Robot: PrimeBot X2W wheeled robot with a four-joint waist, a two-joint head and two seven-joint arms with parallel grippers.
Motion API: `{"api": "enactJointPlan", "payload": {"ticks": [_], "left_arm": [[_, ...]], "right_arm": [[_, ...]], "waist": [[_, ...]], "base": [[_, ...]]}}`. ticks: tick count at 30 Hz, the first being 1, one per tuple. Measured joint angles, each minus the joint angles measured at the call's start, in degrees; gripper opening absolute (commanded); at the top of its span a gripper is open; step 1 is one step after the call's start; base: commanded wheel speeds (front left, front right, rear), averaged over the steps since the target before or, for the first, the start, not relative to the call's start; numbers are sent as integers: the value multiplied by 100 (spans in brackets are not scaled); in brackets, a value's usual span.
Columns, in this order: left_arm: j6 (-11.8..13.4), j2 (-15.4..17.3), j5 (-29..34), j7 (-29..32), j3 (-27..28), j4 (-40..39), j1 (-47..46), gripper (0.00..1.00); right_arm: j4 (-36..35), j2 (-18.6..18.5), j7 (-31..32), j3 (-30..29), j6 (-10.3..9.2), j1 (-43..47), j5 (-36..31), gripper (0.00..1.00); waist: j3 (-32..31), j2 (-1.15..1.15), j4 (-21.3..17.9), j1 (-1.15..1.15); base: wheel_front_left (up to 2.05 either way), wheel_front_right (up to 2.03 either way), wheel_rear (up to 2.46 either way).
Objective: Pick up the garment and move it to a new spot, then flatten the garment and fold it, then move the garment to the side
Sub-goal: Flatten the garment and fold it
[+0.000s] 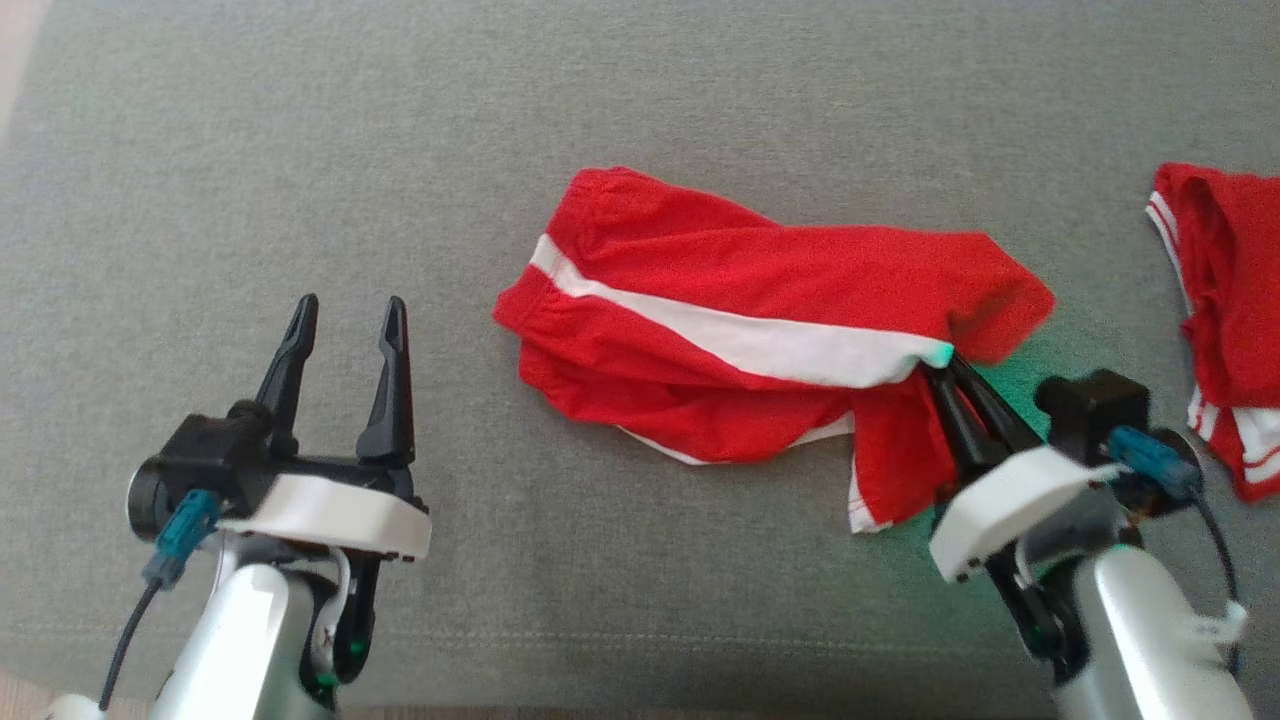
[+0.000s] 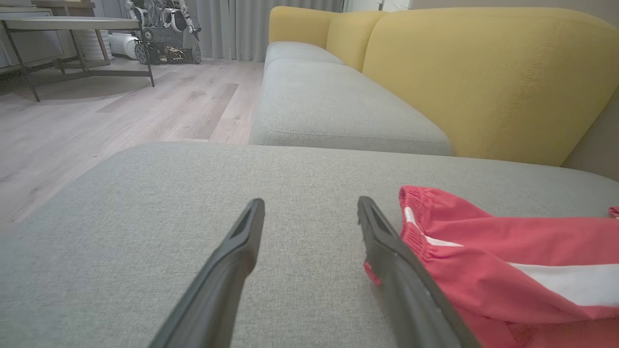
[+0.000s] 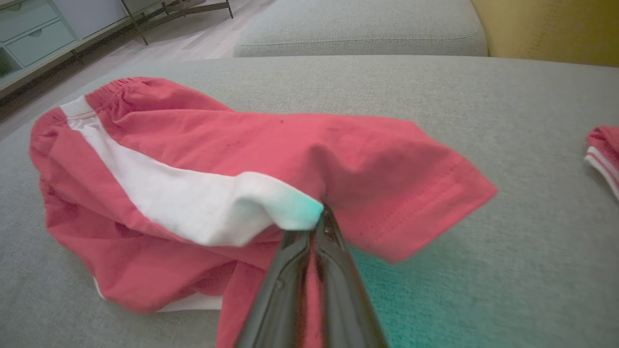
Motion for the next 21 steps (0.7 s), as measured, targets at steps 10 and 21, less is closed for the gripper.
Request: {"api": "enactJointPlan", "payload": {"ticks": [10,21], "left_arm": [[-8,-1,7,-1,-3,-40,-1,100],[-108,-111,7,-1,-86,42,-36,100]], "right_arm": [[-1366,-127,1135,-227,0,474,-103,0],[-845,-335,2169,427,0,-790,65,0]], "waist": [[33,0,-68,0],[113,0,237,0]], "base": [[0,0,0],[0,0,0]]}}
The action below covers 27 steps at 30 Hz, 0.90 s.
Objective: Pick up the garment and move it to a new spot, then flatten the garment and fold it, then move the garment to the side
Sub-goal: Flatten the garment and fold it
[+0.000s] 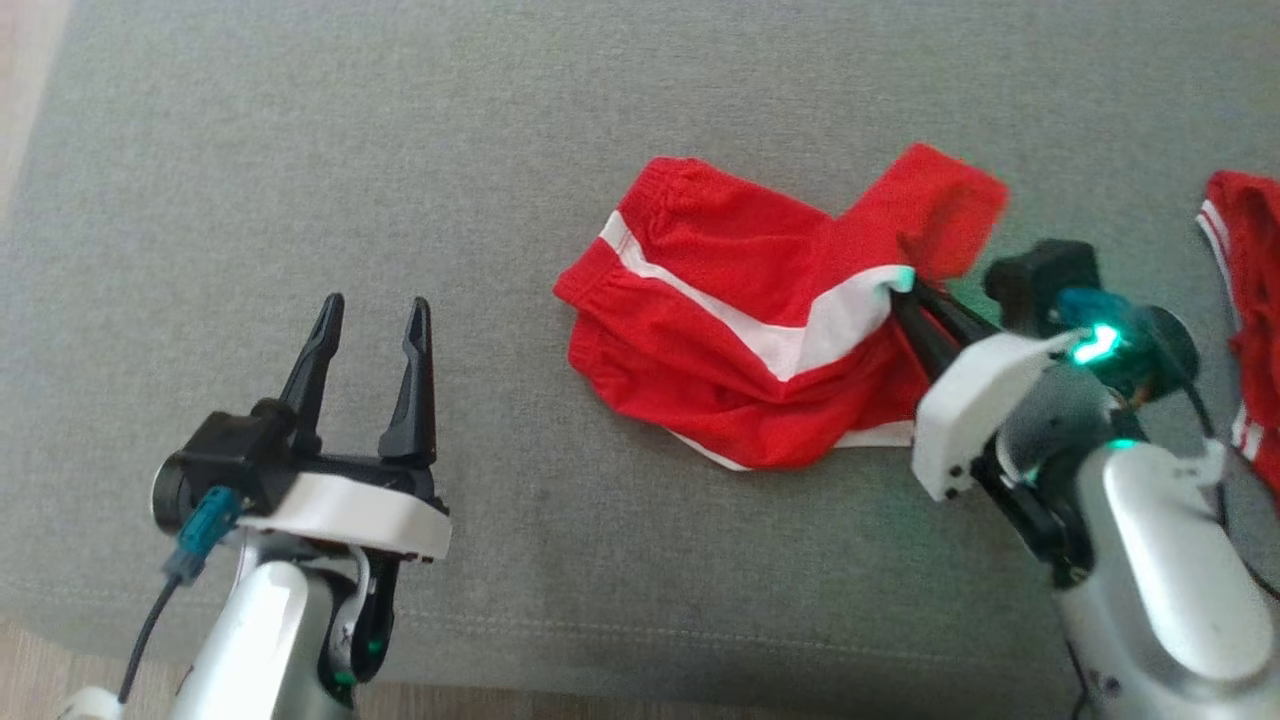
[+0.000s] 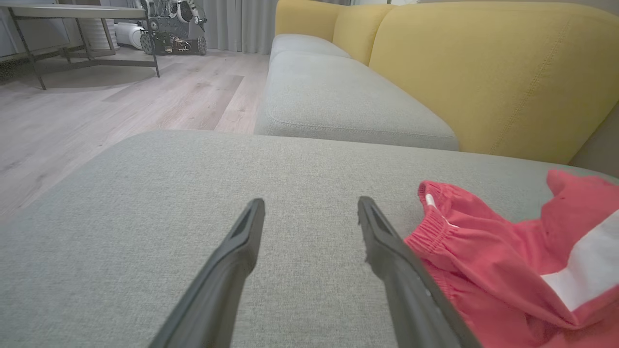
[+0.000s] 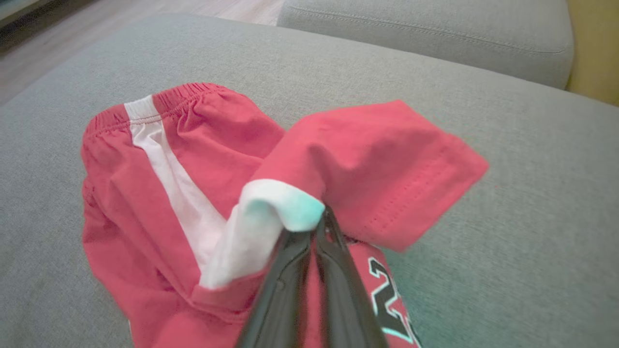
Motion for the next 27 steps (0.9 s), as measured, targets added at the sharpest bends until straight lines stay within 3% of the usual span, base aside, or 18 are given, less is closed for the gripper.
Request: {"api": "enactJointPlan", "payload": {"ticks": [1,2,3,4,17,27], "left_arm": [[-1,-12,1,0,-2,8,-12,100],[-2,-33,1,0,-2,19,-30,100],[-3,-53,4,0,-3,24,-44,100],[-33,-68,23,-1,-3,31,-62,100],[-96,-120,121,-16,43,60,-96,100],[-41,-22,151,-16,176,70,91,100]], "right_arm": [[108,1,29,71,0,-88,21,13],[200,20,25,113,0,-151,60,39],[281,52,16,146,0,-197,103,94],[354,75,0,191,0,-230,115,100],[247,414,-1283,314,0,211,249,100],[-163,590,-2254,-572,0,964,227,100]], "waist": [[9,0,23,0],[14,0,49,0],[19,0,70,0],[25,0,89,0],[-35,0,-69,0],[-348,0,-356,0]], "base": [[0,0,0],[0,0,0],[0,0,0],[0,0,0],[0,0,0],[0,0,0]]}}
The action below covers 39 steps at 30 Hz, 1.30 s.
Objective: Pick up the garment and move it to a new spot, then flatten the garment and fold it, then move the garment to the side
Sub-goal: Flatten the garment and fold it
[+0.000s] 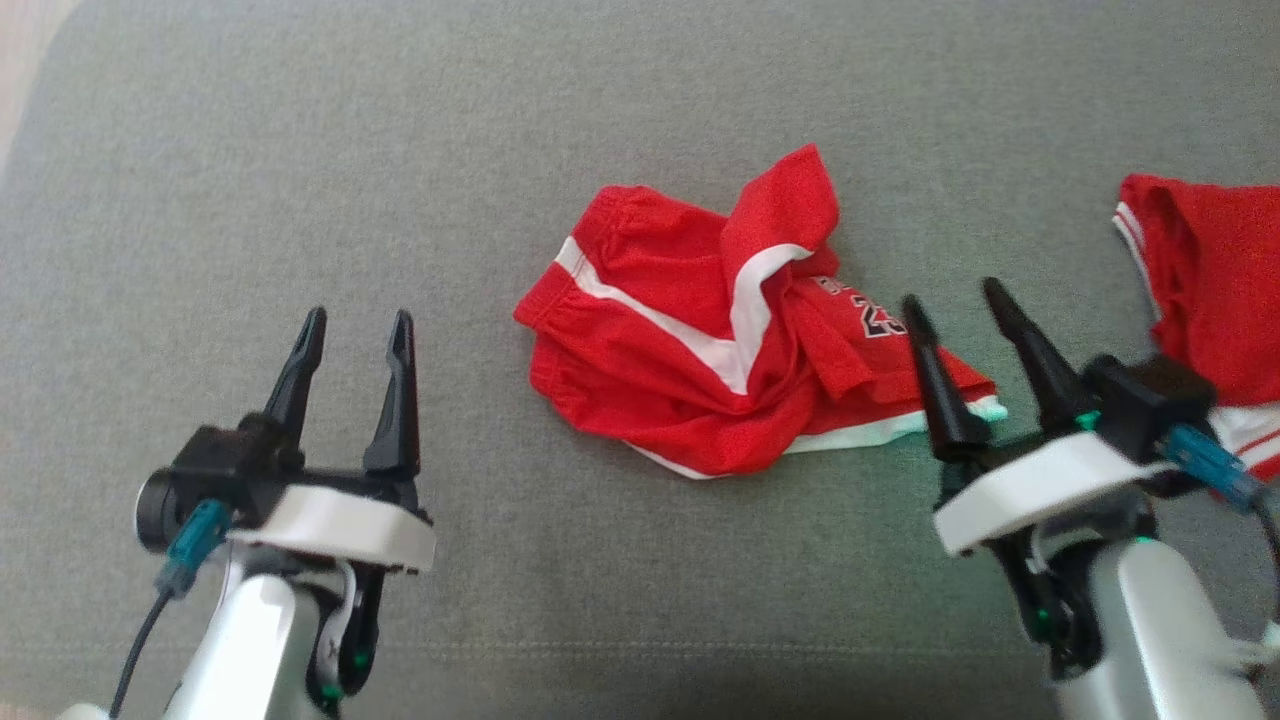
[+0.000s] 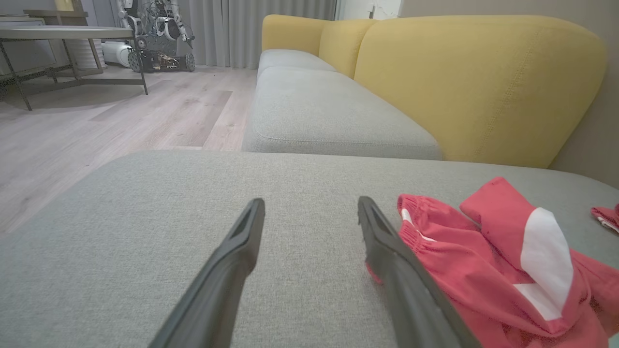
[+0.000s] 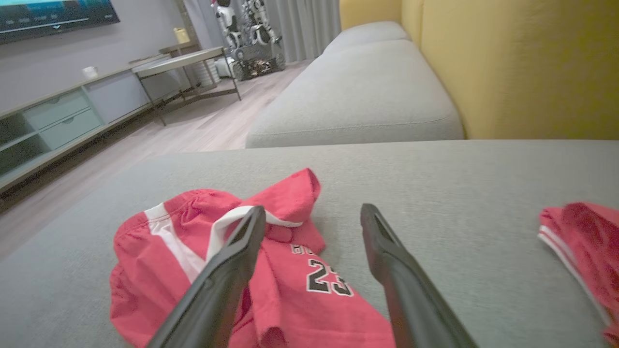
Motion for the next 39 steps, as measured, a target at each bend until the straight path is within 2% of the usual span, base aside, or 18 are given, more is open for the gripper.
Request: {"api": "enactJointPlan", "payload": {"ticks": [6,10,24,32,36,39], "left_arm": [[56,91,0,44,13,-56,214,100],[100,114,0,85,14,-135,256,100],[158,182,0,179,2,-288,303,100],[172,185,-1,179,-82,-326,297,100],[141,171,-1,177,-171,-325,236,100],[90,113,-1,162,-214,-301,91,100]], "right_arm": [[-22,59,-208,-599,0,347,-56,100],[-25,78,-208,-756,0,473,-82,100],[-19,112,-252,-842,0,546,-36,100],[-4,112,-248,-840,0,515,-76,100],[247,91,-192,-792,0,163,-189,100],[635,-71,-172,-654,0,-342,-175,100]], "waist": [[-198,0,-134,0],[-246,0,-178,0],[-272,0,-231,0],[-205,0,-133,0],[-96,0,16,0],[5,0,177,0]], "base": [[0,0,0],[0,0,0],[0,0,0],[0,0,0],[0,0,0],[0,0,0]]}}
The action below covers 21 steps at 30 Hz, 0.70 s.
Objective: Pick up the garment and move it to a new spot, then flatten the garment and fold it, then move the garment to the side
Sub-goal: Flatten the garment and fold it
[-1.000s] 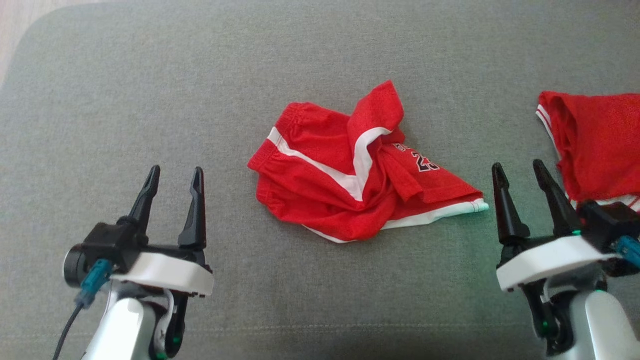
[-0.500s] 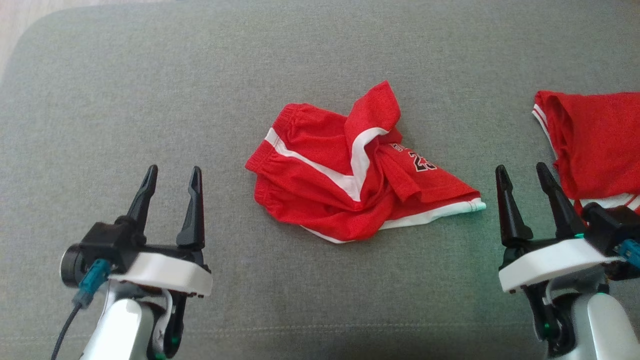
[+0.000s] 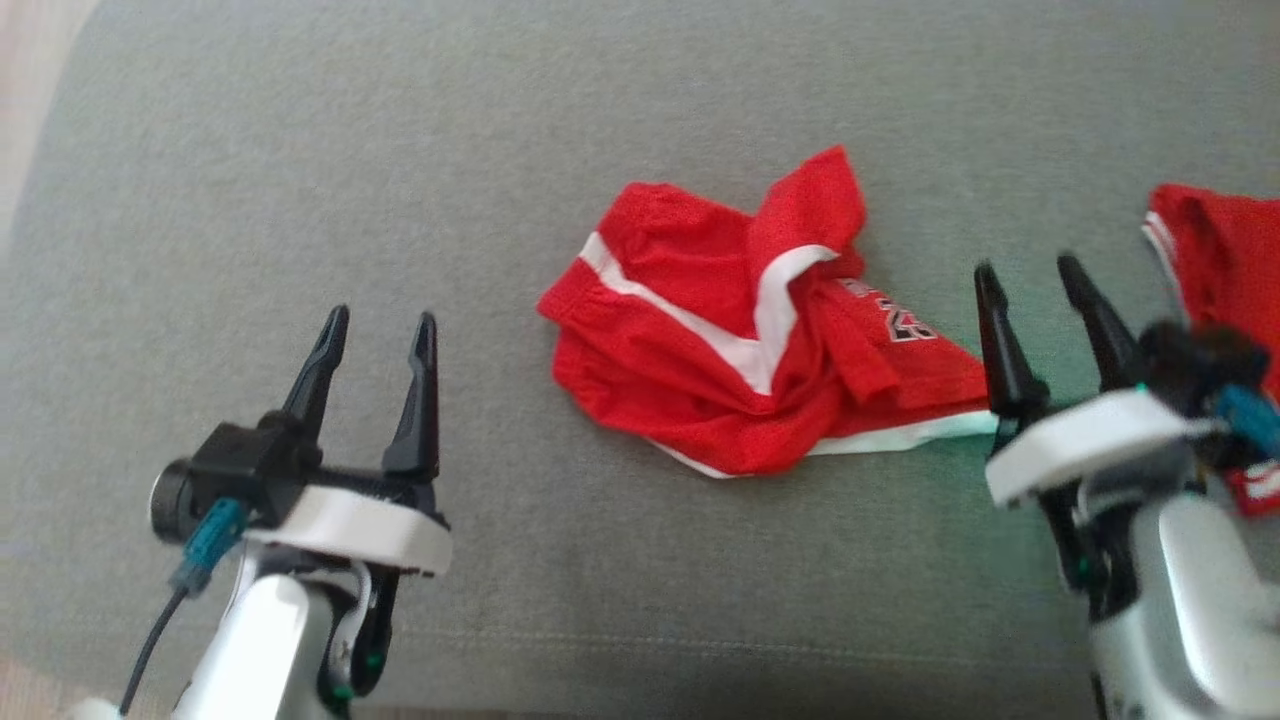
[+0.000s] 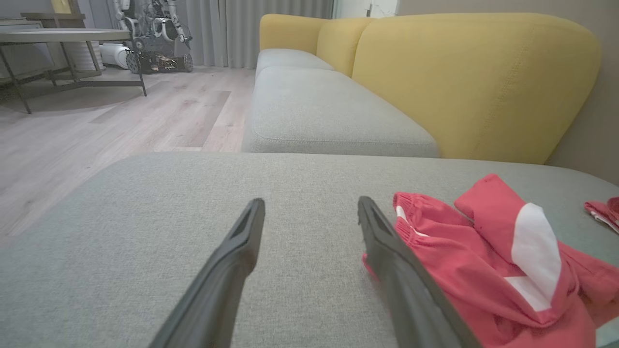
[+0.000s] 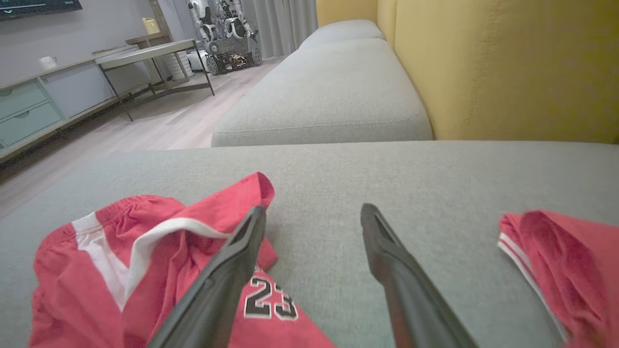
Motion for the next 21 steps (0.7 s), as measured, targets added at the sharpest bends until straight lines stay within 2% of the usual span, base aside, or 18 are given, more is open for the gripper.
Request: {"api": "enactJointPlan", "payload": {"ticks": [7,14,15,16,17,21], "left_arm": [[-92,-198,-13,-92,-113,208,-265,100],[-147,-314,-14,-143,-116,348,-297,100],[-149,-330,-14,-143,-113,360,-303,100],[-151,-344,-14,-143,-112,371,-314,100],[-151,-355,-14,-144,-105,381,-326,100],[-154,-363,-9,-144,-24,391,-333,100]], "right_arm": [[1227,-304,97,573,0,-1135,235,100],[2306,-405,118,876,0,-1673,592,100],[2399,-412,113,902,0,-1719,659,82],[2459,-413,71,936,0,-1753,738,29],[2504,-419,21,985,0,-1790,780,0],[2562,-424,-168,1171,0,-1819,1040,0]], "waist": [[237,0,424,0],[372,0,680,0],[379,0,693,0],[382,0,699,0],[380,0,695,0],[356,0,608,0]], "base": [[0,0,0],[0,0,0],[0,0,0],[0,0,0],[0,0,0],[0,0,0]]}}
